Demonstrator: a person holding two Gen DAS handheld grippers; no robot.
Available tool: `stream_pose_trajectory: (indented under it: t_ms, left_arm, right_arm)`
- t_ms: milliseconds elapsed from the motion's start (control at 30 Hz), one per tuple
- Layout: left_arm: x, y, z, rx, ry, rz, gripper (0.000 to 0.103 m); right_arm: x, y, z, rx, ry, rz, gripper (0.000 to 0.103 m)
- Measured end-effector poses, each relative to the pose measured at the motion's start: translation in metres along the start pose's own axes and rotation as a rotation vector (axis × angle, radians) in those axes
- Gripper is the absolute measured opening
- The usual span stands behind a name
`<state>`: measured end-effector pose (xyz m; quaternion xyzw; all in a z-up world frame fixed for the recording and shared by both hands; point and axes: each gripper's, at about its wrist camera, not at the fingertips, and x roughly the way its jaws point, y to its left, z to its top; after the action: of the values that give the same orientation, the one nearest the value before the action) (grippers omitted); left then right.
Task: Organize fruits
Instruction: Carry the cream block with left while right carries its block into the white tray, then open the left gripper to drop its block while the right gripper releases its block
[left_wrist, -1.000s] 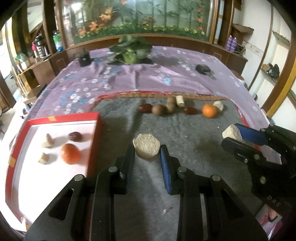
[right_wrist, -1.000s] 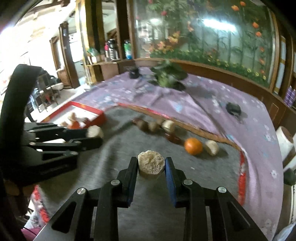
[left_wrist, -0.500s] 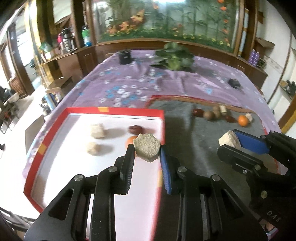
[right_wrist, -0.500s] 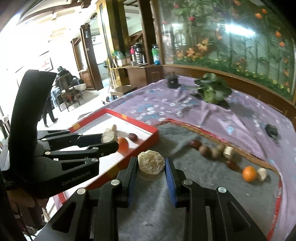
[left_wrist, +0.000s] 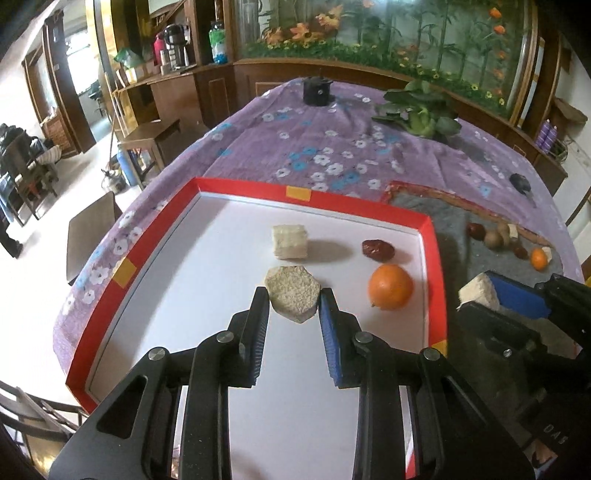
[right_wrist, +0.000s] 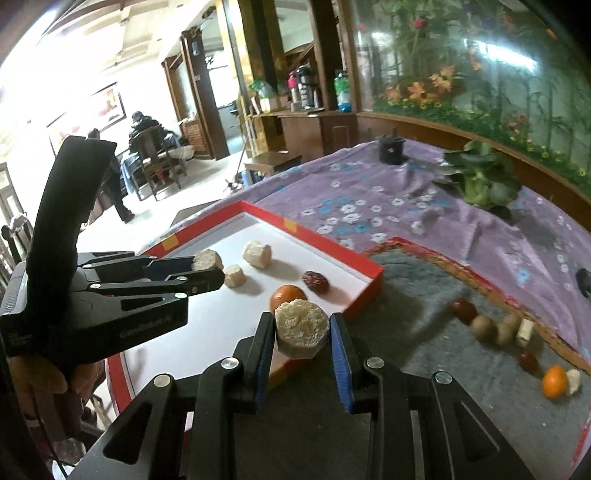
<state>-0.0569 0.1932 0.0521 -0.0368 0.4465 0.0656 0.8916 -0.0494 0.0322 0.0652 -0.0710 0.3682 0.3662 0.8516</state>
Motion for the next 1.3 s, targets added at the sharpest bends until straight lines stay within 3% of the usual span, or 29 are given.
stream_pose_trajectory:
  t_ms: [500, 800, 900, 933, 967, 1033, 1100, 1300]
  left_arm:
    - [0.02, 0.016, 0.0, -0.004, 0.044, 0.05, 0.027]
    - [0.025, 0.021, -0.003, -0.02, 0.098, 0.023, 0.027]
    - [0.026, 0.022, -0.006, -0.029, 0.107, 0.029, 0.027]
    - [0.026, 0.023, -0.007, -0.038, 0.11, 0.024, 0.027]
    - [0.026, 0.023, -0.007, -0.049, 0.111, 0.018, 0.029]
    - [0.022, 0.023, -0.008, -0.056, 0.099, 0.019, 0.046]
    - [0.016, 0.021, -0.008, -0.055, 0.071, 0.034, 0.052]
    - [-0.003, 0.013, -0.004, -0.061, 0.015, 0.043, 0.052]
  right_arm:
    - [0.057, 0.033, 0.0, -0.095, 0.125, 0.076, 0.029]
    - [0.074, 0.041, -0.001, -0.135, 0.155, 0.061, 0.029]
    - [0.073, 0.042, -0.001, -0.143, 0.152, 0.063, 0.038]
    - [0.07, 0.042, -0.001, -0.14, 0.147, 0.069, 0.047]
    - [0.067, 0.041, -0.002, -0.137, 0.139, 0.07, 0.049]
    - [0.059, 0.04, -0.003, -0.13, 0.115, 0.066, 0.049]
    - [0.053, 0.038, -0.003, -0.121, 0.104, 0.065, 0.049]
    - [0.023, 0.024, -0.007, -0.092, 0.049, 0.033, 0.049]
